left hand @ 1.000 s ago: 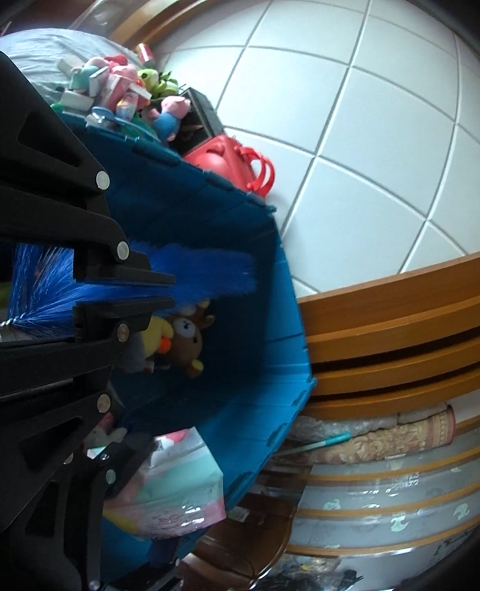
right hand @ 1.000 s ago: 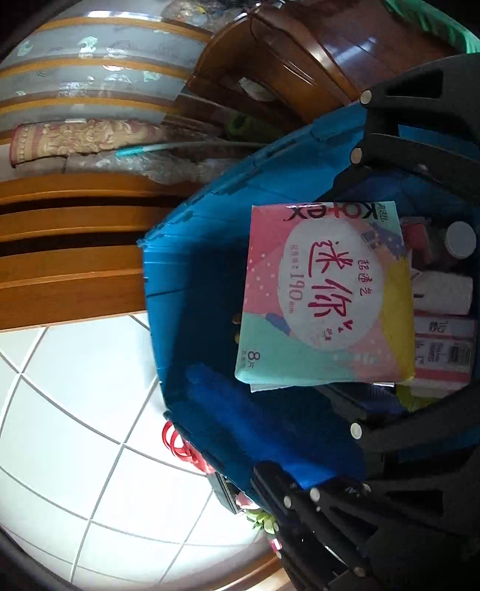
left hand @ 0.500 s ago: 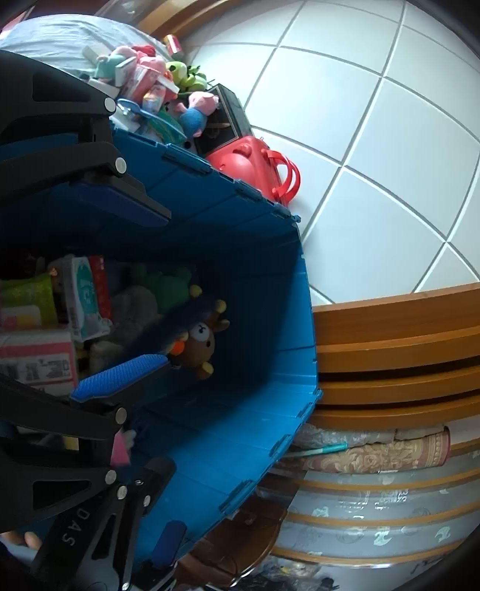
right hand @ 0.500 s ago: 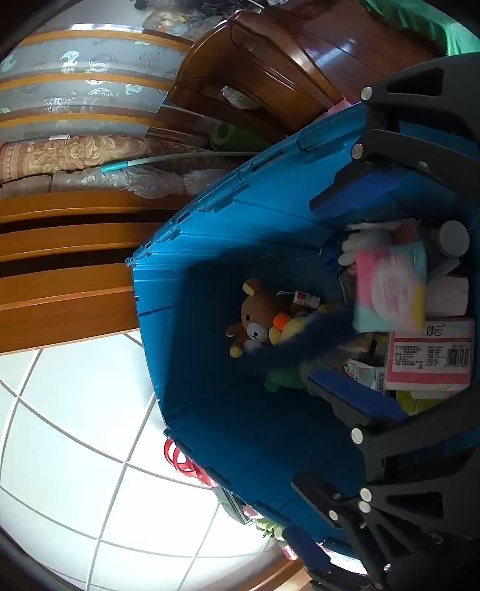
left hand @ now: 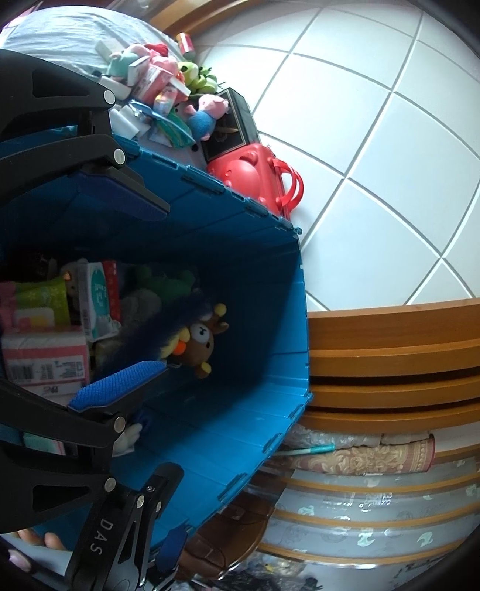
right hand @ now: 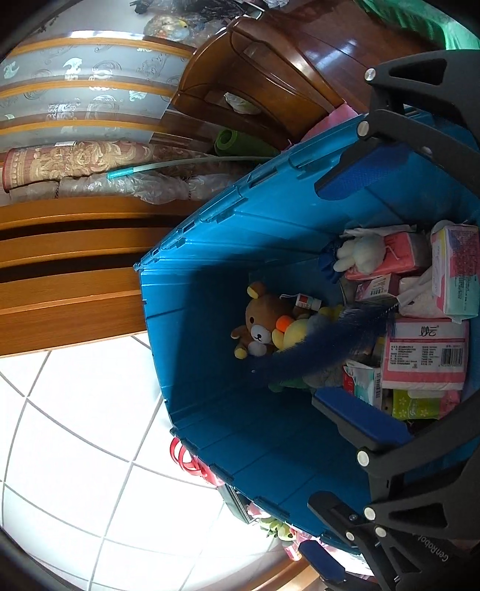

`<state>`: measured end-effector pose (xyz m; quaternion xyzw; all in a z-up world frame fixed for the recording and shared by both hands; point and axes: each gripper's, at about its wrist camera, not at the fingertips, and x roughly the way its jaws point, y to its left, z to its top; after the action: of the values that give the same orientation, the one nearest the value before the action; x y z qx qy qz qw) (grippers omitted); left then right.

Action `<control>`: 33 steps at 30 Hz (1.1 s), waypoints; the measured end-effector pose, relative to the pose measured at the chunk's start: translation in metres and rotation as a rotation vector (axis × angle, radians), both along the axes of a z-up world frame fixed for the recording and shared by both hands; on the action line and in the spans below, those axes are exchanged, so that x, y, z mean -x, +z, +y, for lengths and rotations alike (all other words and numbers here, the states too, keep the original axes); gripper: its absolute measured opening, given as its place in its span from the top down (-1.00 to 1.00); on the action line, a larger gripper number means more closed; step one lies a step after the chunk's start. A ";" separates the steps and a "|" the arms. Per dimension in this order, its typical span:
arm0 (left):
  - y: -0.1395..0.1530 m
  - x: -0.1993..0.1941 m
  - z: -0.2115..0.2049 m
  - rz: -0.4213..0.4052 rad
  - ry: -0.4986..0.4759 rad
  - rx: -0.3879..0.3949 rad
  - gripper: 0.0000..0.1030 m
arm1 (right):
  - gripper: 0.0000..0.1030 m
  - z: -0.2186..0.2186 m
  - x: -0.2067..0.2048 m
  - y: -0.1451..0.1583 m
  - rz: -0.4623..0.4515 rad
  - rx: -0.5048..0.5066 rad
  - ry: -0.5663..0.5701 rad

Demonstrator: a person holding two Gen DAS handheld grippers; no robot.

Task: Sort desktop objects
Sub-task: 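Withdraw both tools from the bin back over the table pile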

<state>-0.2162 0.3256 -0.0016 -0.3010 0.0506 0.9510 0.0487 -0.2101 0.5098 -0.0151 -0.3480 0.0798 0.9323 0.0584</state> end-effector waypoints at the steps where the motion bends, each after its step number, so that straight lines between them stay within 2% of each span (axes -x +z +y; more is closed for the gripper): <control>1: 0.001 -0.003 -0.002 0.005 0.002 -0.002 -0.56 | -1.00 -0.001 -0.003 0.002 0.005 0.000 0.001; 9: 0.012 -0.030 -0.044 0.039 0.052 -0.053 -0.60 | -1.00 -0.026 -0.025 0.015 0.054 -0.007 0.035; 18: 0.014 -0.061 -0.119 0.079 0.147 -0.047 -0.60 | -1.00 -0.099 -0.039 0.024 0.089 -0.030 0.121; 26: -0.005 -0.089 -0.234 0.067 0.253 -0.051 -0.60 | -1.00 -0.202 -0.054 0.022 0.132 -0.035 0.218; 29: -0.020 -0.100 -0.287 0.039 0.312 -0.041 -0.60 | -1.00 -0.254 -0.057 0.014 0.141 -0.024 0.270; 33: -0.038 -0.116 -0.356 -0.003 0.381 -0.031 -0.60 | -1.00 -0.333 -0.055 -0.006 0.110 -0.022 0.365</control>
<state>-0.1005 -0.0306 -0.0395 -0.3057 -0.0222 0.9432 -0.1277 -0.1546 0.1771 -0.0212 -0.3046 0.0081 0.9458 -0.1125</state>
